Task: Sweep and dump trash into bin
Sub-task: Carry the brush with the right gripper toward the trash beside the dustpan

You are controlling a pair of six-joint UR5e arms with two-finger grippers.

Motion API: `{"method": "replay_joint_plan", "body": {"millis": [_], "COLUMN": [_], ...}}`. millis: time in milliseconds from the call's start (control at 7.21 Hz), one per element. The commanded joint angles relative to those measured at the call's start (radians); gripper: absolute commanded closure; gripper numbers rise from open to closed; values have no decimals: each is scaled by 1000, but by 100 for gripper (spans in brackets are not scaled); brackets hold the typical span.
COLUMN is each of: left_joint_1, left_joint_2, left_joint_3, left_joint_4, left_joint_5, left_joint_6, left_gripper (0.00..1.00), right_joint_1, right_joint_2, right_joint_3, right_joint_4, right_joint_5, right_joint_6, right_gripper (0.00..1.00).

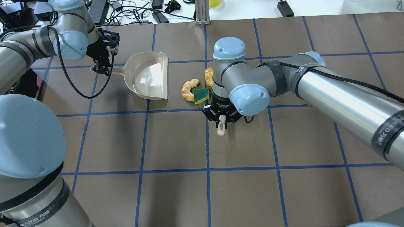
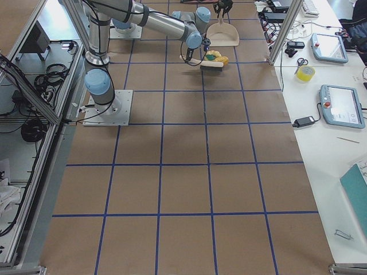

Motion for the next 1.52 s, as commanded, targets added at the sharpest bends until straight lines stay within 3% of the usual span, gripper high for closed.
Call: {"method": "replay_joint_plan", "body": {"millis": [0, 693, 1386], "left_joint_1": [0, 0, 1], "left_joint_2": [0, 0, 0], "left_joint_3": [0, 0, 2], "left_joint_4": [0, 0, 2], "left_joint_5": [-3, -4, -4], "left_joint_6": [0, 5, 8], "left_gripper": [91, 91, 91], "right_joint_1": [62, 194, 266], "right_joint_2": [70, 282, 362], "right_joint_3": [-76, -405, -536], "right_joint_4": [-22, -26, -173], "right_joint_5": [13, 97, 250], "right_joint_6": [76, 289, 389], "right_gripper": [100, 100, 100]}}
